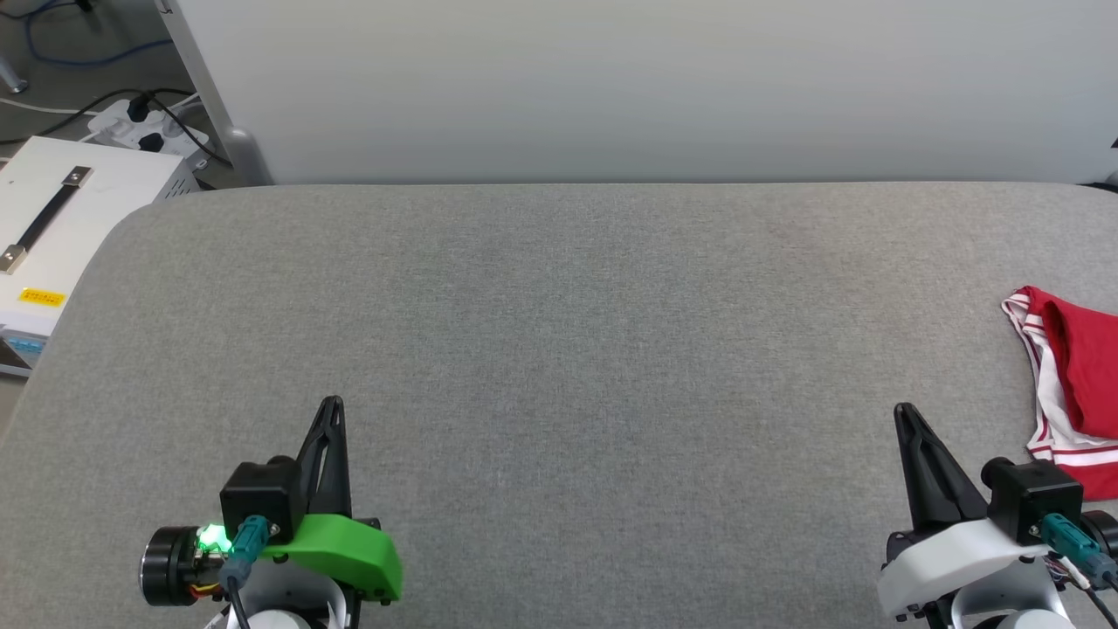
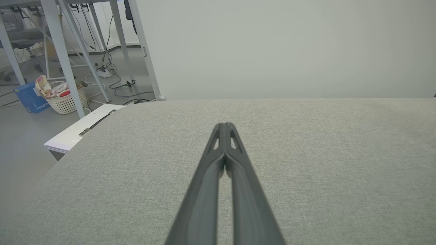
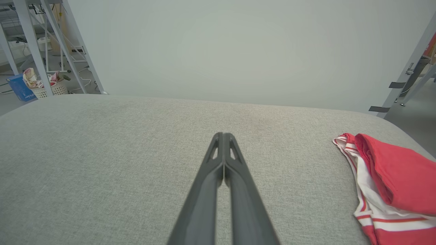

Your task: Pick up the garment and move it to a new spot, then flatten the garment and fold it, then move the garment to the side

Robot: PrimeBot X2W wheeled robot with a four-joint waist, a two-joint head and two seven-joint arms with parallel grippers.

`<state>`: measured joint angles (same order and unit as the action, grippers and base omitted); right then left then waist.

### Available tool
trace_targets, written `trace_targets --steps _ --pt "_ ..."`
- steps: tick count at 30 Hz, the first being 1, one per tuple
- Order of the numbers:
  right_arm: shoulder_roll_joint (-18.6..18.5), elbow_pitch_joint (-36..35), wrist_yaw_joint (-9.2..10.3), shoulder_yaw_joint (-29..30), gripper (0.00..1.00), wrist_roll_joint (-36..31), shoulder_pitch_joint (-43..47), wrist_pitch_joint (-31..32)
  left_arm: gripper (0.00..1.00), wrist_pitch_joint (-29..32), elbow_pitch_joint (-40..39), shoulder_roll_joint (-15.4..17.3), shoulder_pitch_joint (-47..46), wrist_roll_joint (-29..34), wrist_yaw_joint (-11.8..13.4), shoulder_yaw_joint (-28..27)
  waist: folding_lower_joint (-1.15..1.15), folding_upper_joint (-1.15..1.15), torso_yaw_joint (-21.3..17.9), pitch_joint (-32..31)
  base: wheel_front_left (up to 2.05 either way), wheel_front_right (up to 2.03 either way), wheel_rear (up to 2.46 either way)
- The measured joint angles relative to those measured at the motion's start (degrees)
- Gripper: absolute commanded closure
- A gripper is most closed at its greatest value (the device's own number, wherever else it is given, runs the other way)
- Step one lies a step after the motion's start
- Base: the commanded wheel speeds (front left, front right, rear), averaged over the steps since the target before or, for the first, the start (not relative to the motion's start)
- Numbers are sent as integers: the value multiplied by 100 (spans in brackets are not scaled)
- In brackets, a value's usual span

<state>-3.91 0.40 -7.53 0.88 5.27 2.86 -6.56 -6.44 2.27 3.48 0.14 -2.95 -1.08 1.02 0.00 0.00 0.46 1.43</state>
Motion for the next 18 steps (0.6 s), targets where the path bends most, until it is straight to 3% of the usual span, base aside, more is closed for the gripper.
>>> trace_targets --steps 18 --pt "32 -2 0 -29 100 -127 -67 216 100 205 -69 -10 0 69 37 -27 0 0 -15 -48 0 0 0"
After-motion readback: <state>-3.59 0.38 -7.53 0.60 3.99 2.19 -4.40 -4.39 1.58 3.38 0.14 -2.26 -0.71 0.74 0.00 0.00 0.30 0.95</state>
